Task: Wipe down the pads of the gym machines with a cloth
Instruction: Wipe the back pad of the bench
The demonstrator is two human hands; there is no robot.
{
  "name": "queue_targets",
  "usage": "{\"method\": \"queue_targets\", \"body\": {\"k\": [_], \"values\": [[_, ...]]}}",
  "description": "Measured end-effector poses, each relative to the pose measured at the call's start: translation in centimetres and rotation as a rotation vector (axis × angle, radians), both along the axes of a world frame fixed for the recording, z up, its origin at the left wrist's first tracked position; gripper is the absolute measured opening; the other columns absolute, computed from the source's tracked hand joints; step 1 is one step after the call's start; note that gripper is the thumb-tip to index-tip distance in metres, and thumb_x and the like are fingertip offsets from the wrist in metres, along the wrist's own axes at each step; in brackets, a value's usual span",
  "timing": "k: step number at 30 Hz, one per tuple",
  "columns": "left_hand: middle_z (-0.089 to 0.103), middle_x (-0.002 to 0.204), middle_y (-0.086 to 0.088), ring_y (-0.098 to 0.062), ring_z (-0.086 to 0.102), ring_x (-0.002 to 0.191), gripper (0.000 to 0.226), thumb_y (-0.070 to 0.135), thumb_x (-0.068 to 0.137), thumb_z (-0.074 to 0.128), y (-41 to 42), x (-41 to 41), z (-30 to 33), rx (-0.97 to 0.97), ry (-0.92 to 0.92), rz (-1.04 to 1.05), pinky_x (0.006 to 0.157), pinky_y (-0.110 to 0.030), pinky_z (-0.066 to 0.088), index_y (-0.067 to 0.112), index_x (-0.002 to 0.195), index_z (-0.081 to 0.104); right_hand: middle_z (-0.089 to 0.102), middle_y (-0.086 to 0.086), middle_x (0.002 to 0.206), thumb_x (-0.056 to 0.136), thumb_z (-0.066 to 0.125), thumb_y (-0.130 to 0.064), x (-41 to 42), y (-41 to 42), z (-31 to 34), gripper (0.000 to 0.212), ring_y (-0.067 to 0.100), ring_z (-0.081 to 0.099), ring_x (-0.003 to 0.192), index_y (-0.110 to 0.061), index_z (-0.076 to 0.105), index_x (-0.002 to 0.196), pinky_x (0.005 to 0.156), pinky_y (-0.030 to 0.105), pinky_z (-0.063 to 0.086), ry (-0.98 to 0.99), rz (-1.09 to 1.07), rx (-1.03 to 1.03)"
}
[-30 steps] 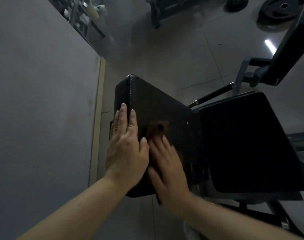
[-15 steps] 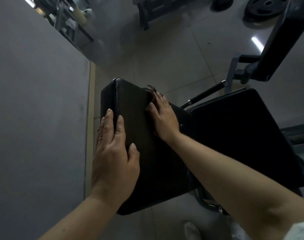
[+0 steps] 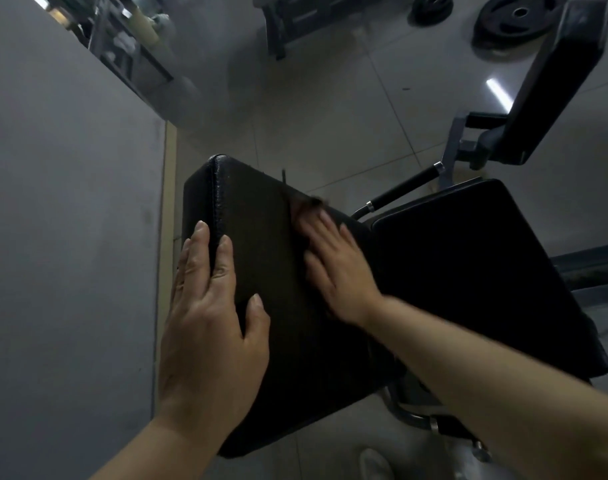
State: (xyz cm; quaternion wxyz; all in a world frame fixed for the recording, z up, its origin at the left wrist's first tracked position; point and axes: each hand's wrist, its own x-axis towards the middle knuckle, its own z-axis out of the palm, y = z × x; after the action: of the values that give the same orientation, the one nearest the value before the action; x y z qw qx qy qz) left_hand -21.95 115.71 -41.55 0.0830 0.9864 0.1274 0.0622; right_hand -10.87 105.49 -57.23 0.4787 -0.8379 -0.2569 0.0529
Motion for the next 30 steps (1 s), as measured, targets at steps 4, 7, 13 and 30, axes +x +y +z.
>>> {"method": "queue_targets", "body": {"k": [4, 7, 13, 30], "values": [[0.011, 0.157, 0.002, -0.019, 0.015, 0.144, 0.065, 0.014, 0.088, 0.058, -0.1, 0.0, 0.1, 0.006, -0.007, 0.008, 0.110, -0.038, 0.022, 0.008, 0.146, 0.030, 0.014, -0.003, 0.160, 0.103, 0.021, -0.042, 6.7, 1.4, -0.9, 0.054, 0.012, 0.000, 0.147, -0.021, 0.014, 0.152, 0.120, 0.034, -0.001, 0.119, -0.035, -0.174], [0.011, 0.158, 0.001, -0.019, 0.015, 0.144, 0.066, 0.014, 0.088, 0.059, -0.2, 0.1, 0.1, 0.022, -0.005, 0.013, 0.109, -0.038, 0.021, 0.007, 0.146, 0.030, 0.010, -0.004, 0.160, 0.103, 0.025, -0.042, 5.6, 1.2, -1.3, 0.055, 0.010, 0.001, 0.147, -0.020, 0.013, 0.152, 0.118, 0.030, 0.002, 0.256, -0.033, -0.028], [0.010, 0.160, -0.003, -0.023, 0.014, 0.145, 0.074, 0.019, 0.083, 0.064, -0.2, 0.2, 0.1, 0.088, 0.043, 0.028, 0.107, -0.042, 0.026, 0.012, 0.148, 0.028, -0.006, -0.026, 0.155, 0.099, 0.025, -0.051, -6.7, -3.6, -3.4, 0.051, -0.001, -0.007, 0.144, -0.047, 0.005, 0.145, 0.119, 0.034, -0.001, 0.261, -0.018, 0.098], [0.013, 0.159, -0.007, -0.030, 0.020, 0.143, 0.073, 0.022, 0.080, 0.068, 0.0, 0.2, -0.2, 0.161, 0.031, 0.017, 0.102, -0.045, 0.031, 0.014, 0.145, 0.037, 0.019, -0.005, 0.159, 0.102, 0.033, -0.042, 3.7, 0.0, -4.9, 0.053, 0.014, 0.015, 0.146, -0.026, 0.021, 0.151, 0.119, 0.044, 0.016, 0.479, -0.230, 0.121]]}}
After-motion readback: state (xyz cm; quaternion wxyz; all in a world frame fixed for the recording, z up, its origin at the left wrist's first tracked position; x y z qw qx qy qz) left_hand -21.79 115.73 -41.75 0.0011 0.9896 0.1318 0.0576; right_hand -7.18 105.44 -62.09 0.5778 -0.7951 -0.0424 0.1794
